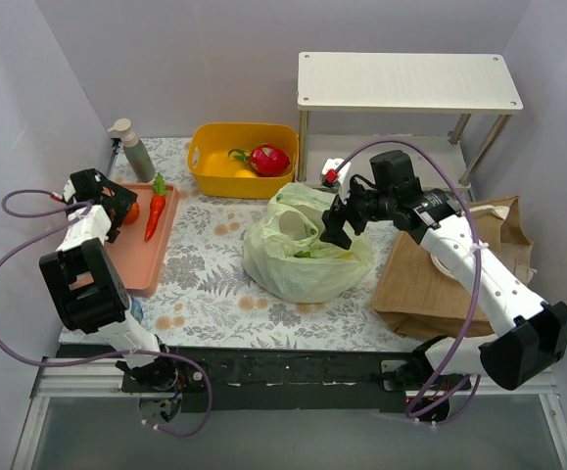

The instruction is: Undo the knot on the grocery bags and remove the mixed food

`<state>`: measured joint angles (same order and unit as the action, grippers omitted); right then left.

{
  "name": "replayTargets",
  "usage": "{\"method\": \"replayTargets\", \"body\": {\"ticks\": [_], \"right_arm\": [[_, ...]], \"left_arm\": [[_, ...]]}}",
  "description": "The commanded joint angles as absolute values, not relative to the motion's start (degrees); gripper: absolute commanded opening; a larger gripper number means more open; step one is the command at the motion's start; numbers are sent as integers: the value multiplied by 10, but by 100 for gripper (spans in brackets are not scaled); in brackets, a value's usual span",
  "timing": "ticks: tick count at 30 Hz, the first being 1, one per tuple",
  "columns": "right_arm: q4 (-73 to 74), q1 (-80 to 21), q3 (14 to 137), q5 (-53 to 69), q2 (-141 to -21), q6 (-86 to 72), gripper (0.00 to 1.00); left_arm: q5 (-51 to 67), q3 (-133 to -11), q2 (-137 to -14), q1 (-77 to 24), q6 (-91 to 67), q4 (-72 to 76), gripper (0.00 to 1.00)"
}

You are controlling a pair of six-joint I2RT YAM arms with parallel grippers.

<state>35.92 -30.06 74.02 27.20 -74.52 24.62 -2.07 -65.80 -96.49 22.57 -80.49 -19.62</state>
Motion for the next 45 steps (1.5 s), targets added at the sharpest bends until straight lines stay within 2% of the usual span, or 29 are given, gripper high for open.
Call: {"method": "replayTargets", "body": {"ticks": [1, 7, 9, 11, 13, 16, 17, 19, 20, 22, 25, 28, 30, 31, 34, 35, 36, 38, 39, 40, 42, 45], "right_arm": [[338, -300, 736, 275, -720, 250, 93], [342, -299, 722, 265, -700, 254, 93], [344, -299, 711, 261, -688, 259, 93], [346, -300, 696, 253, -678, 273, 90], [342, -300, 686, 246, -672, 274, 85], [321, -300, 651, 238, -662, 279, 73], [299, -300, 643, 236, -657, 281, 66], [277, -300, 619, 237, -658, 286, 59], [255, -301, 614, 236, -666, 287, 52], [228, -301, 594, 233, -678, 284, 45], [180, -312, 562, 225, -711, 265, 42], [152, -351, 512, 202, -726, 271, 42], [164, -414, 479, 194, -711, 305, 42], [169, -459, 441, 189, -699, 312, 43], [168, -492, 380, 191, -643, 293, 43], [170, -492, 345, 195, -623, 292, 43], [172, -492, 329, 197, -613, 294, 43], [175, -492, 288, 193, -578, 318, 46], [170, -492, 277, 190, -570, 323, 49], [168, -490, 273, 188, -562, 330, 53], [163, -483, 281, 185, -553, 344, 53], [164, -461, 334, 158, -557, 358, 53]], "left_arm": [[-76, -679, -888, 225, -749, -267, 98], [-66, -677, -853, 226, -697, -297, 98], [20, -676, -842, 223, -670, -274, 98], [154, -679, -838, 198, -650, -241, 98], [249, -698, -829, 151, -575, -213, 98], [356, -715, -811, 39, -491, -193, 98], [426, -715, -804, 15, -456, -184, 98], [457, -719, -802, -58, -431, -175, 98], [465, -731, -813, -100, -406, -181, 98], [461, -750, -831, -141, -372, -210, 98], [401, -772, -868, -216, -336, -221, 98], [310, -780, -903, -266, -322, -222, 98], [240, -776, -918, -291, -302, -234, 98], [223, -770, -918, -296, -298, -235, 98], [207, -727, -890, -299, -274, -234, 98], [204, -714, -881, -299, -267, -235, 82], [200, -702, -861, -299, -261, -242, 72], [209, -664, -840, -298, -232, -256, 44], [214, -651, -831, -298, -222, -269, 14], [221, -621, -811, -298, -213, -272, 6], [224, -599, -796, -298, -206, -287, 0], [221, -576, -766, -298, -201, -293, 0]]}}
